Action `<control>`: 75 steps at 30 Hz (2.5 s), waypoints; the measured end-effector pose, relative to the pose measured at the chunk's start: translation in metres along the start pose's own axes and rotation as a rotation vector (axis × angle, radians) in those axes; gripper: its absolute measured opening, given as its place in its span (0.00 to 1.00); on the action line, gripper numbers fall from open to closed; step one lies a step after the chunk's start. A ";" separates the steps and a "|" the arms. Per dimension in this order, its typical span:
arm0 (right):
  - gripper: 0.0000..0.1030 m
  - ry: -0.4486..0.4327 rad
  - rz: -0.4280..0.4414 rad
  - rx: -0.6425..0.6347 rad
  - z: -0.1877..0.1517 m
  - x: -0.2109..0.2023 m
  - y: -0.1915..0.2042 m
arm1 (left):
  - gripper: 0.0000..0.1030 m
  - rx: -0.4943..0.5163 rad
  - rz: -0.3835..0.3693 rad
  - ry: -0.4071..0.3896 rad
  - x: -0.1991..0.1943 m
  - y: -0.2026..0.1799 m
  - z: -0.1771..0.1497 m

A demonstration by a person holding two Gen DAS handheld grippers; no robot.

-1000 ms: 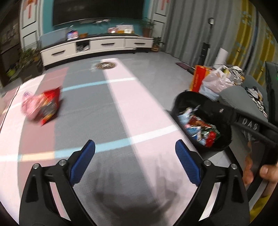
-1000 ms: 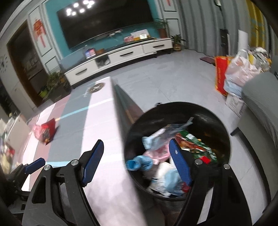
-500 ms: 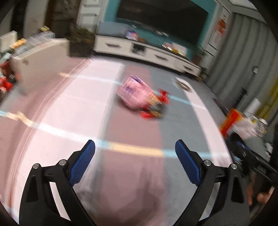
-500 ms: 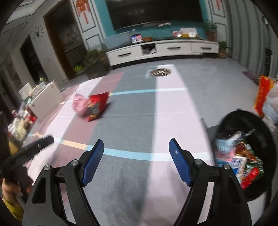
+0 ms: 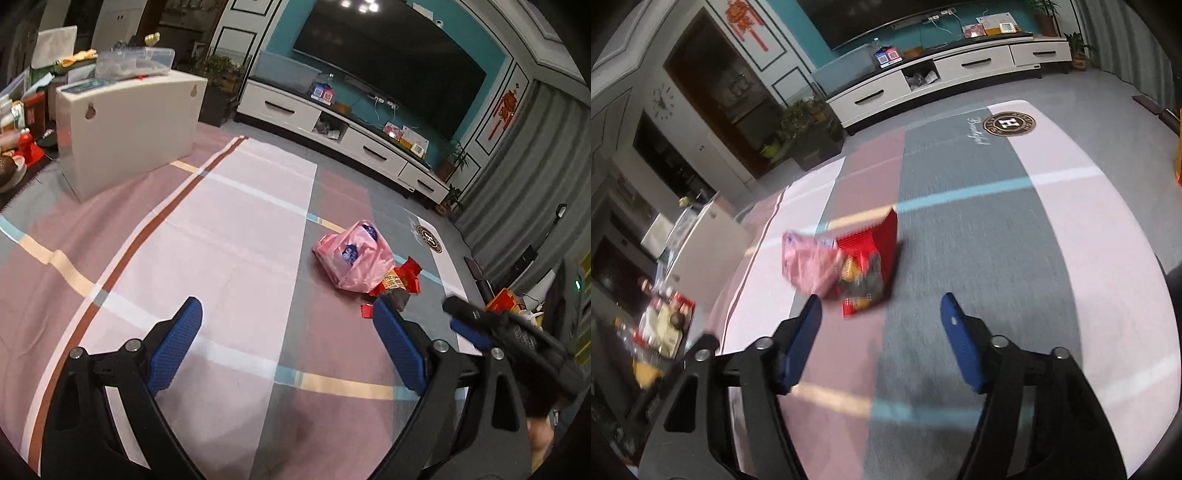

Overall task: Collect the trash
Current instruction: 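Grasp the red snack packet with the right tool while the left tool grasps the pink bag, then carry the pink bag and snack packet over the black bin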

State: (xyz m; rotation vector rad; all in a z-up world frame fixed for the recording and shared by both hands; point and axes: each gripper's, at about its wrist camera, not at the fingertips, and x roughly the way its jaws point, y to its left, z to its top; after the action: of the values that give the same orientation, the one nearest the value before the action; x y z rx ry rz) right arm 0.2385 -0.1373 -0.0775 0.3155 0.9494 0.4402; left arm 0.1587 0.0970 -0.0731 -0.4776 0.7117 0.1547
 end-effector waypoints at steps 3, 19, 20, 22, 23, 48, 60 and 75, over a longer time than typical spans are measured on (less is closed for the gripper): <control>0.56 0.025 -0.002 0.015 0.011 0.019 -0.001 | 0.90 -0.016 0.002 0.013 0.007 0.004 0.002; 0.12 0.069 0.030 0.068 0.019 0.051 -0.013 | 0.90 -0.017 -0.040 0.060 0.023 -0.005 -0.001; 0.12 0.064 0.023 0.063 0.020 0.049 -0.014 | 0.90 -0.001 -0.041 0.056 0.024 -0.010 0.001; 0.12 0.055 0.015 0.061 0.019 0.042 -0.018 | 0.90 0.041 -0.053 0.047 0.030 -0.022 0.009; 0.12 0.049 0.006 0.060 0.019 0.038 -0.021 | 0.90 0.068 -0.060 0.046 0.033 -0.029 0.013; 0.12 -0.059 -0.034 0.063 0.000 -0.059 -0.065 | 0.45 0.196 -0.101 0.092 0.044 -0.094 -0.011; 0.12 -0.126 -0.130 0.011 -0.065 -0.127 -0.072 | 0.45 0.241 -0.151 0.063 -0.033 -0.110 -0.075; 0.12 -0.147 -0.142 0.007 -0.090 -0.137 -0.072 | 0.46 0.276 -0.157 0.053 -0.052 -0.112 -0.100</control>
State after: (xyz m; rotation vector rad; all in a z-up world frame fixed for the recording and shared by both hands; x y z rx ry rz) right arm 0.1107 -0.2615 -0.0621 0.2805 0.8241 0.2799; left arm 0.0937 -0.0474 -0.0633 -0.2726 0.7313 -0.1036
